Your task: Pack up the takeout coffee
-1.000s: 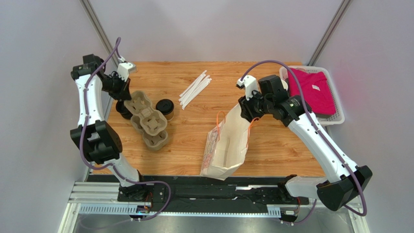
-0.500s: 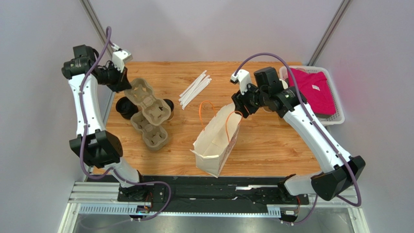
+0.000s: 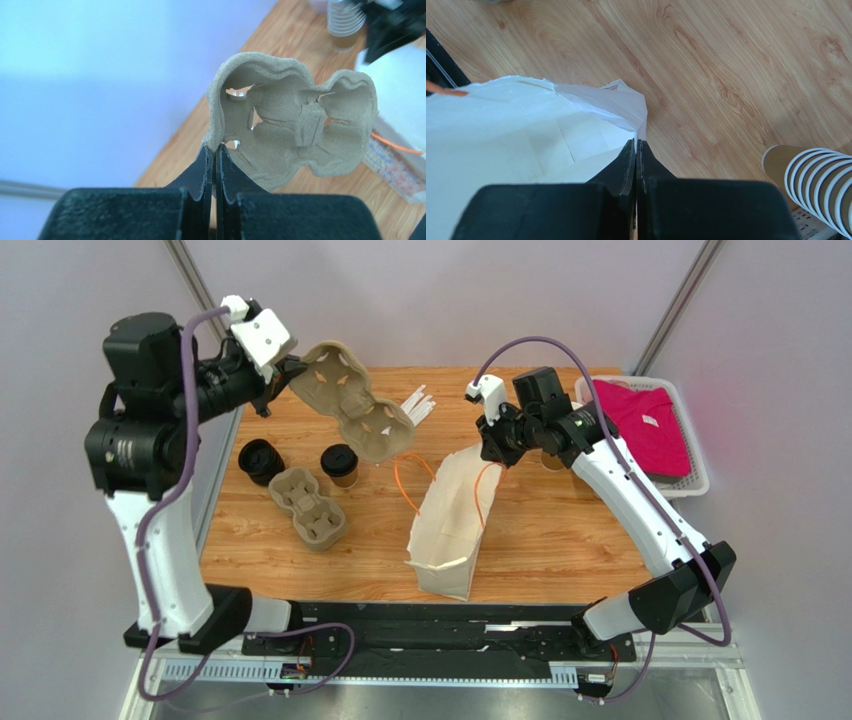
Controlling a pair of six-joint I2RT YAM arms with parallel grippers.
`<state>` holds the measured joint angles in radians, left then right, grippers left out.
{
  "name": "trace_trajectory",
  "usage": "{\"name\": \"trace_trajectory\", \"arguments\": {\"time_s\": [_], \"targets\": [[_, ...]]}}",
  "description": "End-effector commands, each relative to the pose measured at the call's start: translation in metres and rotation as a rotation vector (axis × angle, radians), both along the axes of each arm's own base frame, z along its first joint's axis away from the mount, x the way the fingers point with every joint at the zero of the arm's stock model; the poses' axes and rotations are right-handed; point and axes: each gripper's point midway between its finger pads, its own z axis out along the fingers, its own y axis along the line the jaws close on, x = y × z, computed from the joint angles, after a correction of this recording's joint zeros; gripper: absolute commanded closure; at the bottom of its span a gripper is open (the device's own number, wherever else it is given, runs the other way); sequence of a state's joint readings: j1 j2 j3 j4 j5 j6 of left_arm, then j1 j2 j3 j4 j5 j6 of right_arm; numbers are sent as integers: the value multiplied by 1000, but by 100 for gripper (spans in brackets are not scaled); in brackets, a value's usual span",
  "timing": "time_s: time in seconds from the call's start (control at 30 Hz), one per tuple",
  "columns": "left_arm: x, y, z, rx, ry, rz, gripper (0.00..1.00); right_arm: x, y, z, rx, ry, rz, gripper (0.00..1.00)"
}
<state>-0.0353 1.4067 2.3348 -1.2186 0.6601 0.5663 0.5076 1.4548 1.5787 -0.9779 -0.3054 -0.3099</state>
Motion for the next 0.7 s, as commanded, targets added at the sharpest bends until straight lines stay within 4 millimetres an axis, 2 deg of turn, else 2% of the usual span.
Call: {"name": "trace_trajectory", "arguments": {"time_s": [0.0, 0.07, 0.2, 0.33, 0.37, 0.57, 0.67], "targets": [[-28, -24, 45, -63, -154, -6, 100, -4, 6, 33, 81, -56, -20, 100], [-37, -36, 49, -61, -181, -29, 100, -6, 6, 34, 81, -58, -24, 100], [-42, -52, 58, -50, -235, -60, 100, -8, 5, 37, 81, -67, -40, 100], [-43, -73, 45, -2, -218, -91, 100, -8, 3, 43, 88, -87, -71, 100], [-42, -81, 37, 20, -205, -94, 100, -8, 2, 44, 92, -88, -88, 100], [-48, -110, 19, 38, -158, -144, 100, -13, 1, 52, 109, -113, -109, 100], [-52, -119, 17, 27, -139, -162, 100, -16, 2, 53, 109, -119, -114, 100]]}}
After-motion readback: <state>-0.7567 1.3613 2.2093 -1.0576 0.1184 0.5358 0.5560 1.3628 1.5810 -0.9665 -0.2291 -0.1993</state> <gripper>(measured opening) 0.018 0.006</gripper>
